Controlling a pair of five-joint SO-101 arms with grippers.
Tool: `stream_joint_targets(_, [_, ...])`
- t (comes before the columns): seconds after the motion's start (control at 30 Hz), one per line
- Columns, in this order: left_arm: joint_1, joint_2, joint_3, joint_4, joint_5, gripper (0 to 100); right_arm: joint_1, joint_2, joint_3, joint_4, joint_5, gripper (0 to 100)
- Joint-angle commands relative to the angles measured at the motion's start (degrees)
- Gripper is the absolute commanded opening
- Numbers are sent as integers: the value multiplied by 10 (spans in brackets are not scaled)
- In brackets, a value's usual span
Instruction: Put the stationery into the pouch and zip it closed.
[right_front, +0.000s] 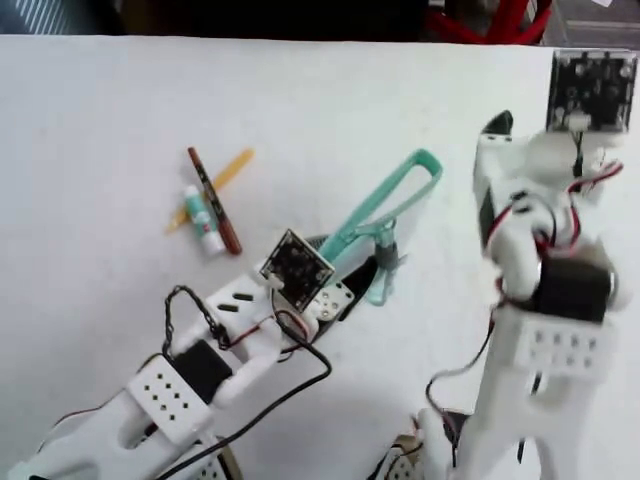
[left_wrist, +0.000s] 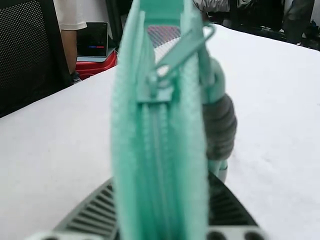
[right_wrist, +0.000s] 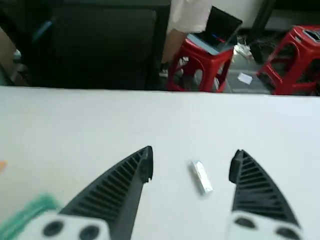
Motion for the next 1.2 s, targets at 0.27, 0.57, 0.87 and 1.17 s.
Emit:
stream_joint_targets(0.27, [-6, -4, 1, -1, -4, 132, 80, 436, -219, -18, 161, 240])
stream_joint_targets(0.57, [-6, -4, 1, -2, -4, 133, 83, 757, -488, 51, 214, 240])
stream_joint_targets(0.87, [-6, -4, 1, -3, -4, 134, 109, 964, -713, 92, 215, 240])
stream_joint_targets(1.17, [-6, -4, 3, -2, -4, 133, 87, 1110, -869, 95, 217, 118])
